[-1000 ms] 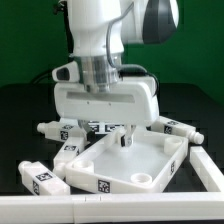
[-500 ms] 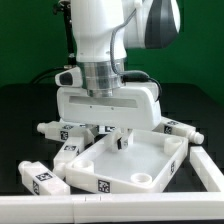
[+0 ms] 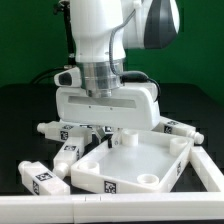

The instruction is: Assemble desk

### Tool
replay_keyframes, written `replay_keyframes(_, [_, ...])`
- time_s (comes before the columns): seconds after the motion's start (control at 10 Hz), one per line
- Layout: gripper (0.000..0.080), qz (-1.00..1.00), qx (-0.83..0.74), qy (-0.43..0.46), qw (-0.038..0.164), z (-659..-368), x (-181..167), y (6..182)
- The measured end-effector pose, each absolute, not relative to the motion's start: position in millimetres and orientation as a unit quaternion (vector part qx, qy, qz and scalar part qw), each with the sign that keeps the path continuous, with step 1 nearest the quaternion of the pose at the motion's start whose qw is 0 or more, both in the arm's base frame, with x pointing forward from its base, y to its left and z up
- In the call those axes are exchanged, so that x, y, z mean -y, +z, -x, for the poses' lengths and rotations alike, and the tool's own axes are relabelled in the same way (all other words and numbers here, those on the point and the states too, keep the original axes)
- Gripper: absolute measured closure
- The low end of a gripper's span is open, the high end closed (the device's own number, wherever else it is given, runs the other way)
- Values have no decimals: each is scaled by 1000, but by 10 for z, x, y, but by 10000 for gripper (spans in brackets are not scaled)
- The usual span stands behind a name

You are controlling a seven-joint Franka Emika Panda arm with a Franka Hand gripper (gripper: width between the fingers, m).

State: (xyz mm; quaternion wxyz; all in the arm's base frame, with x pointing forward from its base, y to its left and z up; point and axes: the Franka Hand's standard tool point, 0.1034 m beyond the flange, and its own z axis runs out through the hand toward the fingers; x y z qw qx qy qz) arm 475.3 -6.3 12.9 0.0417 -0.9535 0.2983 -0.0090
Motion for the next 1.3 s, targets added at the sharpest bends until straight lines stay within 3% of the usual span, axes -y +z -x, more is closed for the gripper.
replay_keyframes(0.3, [744,909,-415,-12,38,-4702,133,125])
replay_keyframes(0.9, [742,789,-611,-20,60,-4734,-44,131])
replay_keyframes(1.3, [742,598,-796,23,85,-5074,-525,124])
